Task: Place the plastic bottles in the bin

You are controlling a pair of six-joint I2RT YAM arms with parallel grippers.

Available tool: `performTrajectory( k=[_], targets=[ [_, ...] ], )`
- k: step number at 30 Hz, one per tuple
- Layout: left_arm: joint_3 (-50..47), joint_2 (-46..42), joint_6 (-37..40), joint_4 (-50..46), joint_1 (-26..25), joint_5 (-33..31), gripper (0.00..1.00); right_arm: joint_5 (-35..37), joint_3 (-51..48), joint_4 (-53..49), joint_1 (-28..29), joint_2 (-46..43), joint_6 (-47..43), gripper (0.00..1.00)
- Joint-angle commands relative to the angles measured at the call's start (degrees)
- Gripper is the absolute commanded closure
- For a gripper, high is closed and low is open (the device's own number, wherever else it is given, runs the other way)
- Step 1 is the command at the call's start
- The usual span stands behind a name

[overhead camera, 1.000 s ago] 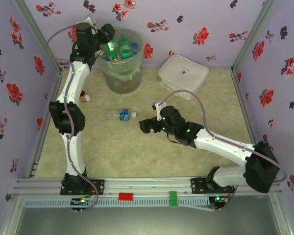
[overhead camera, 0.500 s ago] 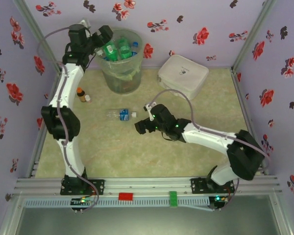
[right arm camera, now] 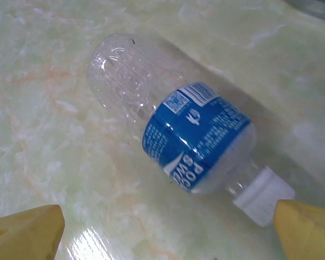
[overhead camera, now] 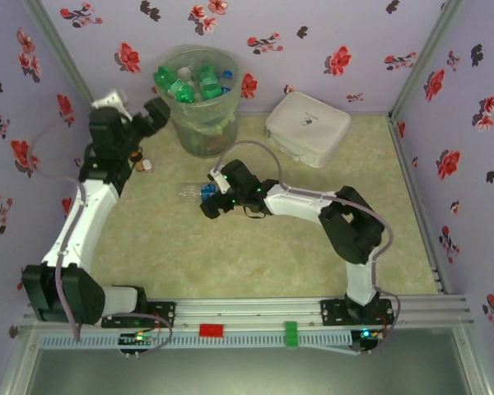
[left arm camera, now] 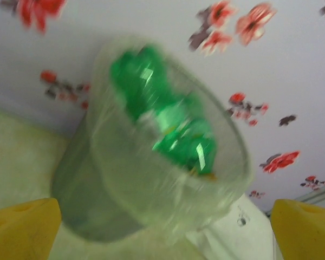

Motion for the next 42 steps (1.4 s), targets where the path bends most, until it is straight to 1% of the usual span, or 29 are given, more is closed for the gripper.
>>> performTrajectory(
  k=[1,5,7,11,15,21,23,25,27,29,34,37,42],
  targets=[
    [-10.88,-5.49,-5.29,3.9,0.25,0.82,0.0,-1.79,4.87,-4.0,-0.49,3.31,-3.44,0.0],
    [-20.31,-11.3,-6.91,2.9,0.24,-0.08,0.0,0.31,10.4,-8.39,-1.03,8.02,-5.31,0.0],
    [-22.61,-12.61,-6.75,2.25,0.33,-1.29,0.0,0.58,14.27,-11.72,-1.22,10.16,-6.62,0.0],
    [-24.18,-14.44,-6.95,0.39,0.68,-1.92,0.0,0.72,18.84,-13.69,-1.34,14.54,-8.66,0.0],
    [-26.35,-15.82,-8.37,0.95,0.87,-1.97,0.0,0.25,23.66,-16.39,-1.32,18.43,-8.91,0.0],
    [-29.52,-15.86,-11.98,3.18,0.86,-1.44,0.0,-0.1,24.9,-16.86,-1.37,20.19,-9.91,0.0],
    [-30.51,-15.99,-12.86,3.4,0.86,-1.25,0.0,-0.95,24.83,-17.18,-1.33,20.2,-9.75,0.02],
    [-31.3,-16.19,-13.25,3.13,0.85,-1.03,0.0,-1.5,24.85,-17.48,-1.31,20.31,-9.27,0.05],
    [-32.19,-16.7,-13.72,3.15,0.85,-0.65,0.0,-1.85,24.88,-17.53,-1.33,20.64,-8.96,0.11],
    [-33.01,-17.58,-14.15,3.14,0.86,-0.43,0.0,-2.21,25.14,-17.61,-1.37,21.35,-8.47,0.19],
    [-34.77,-18.77,-14.57,2.59,0.86,-0.38,0.0,-3.31,27.54,-18.44,-1.26,23.72,-7.01,0.28],
    [-35.99,-18.56,-15.34,3.38,0.86,0.24,0.0,-4.66,29.0,-18.77,-1.3,24.39,-6.02,0.35],
    [-38.93,-17.53,-19.07,7.32,0.85,1.25,0.0,-6.94,29.4,-18.49,-1.29,24.13,-5.02,0.53]
  ],
)
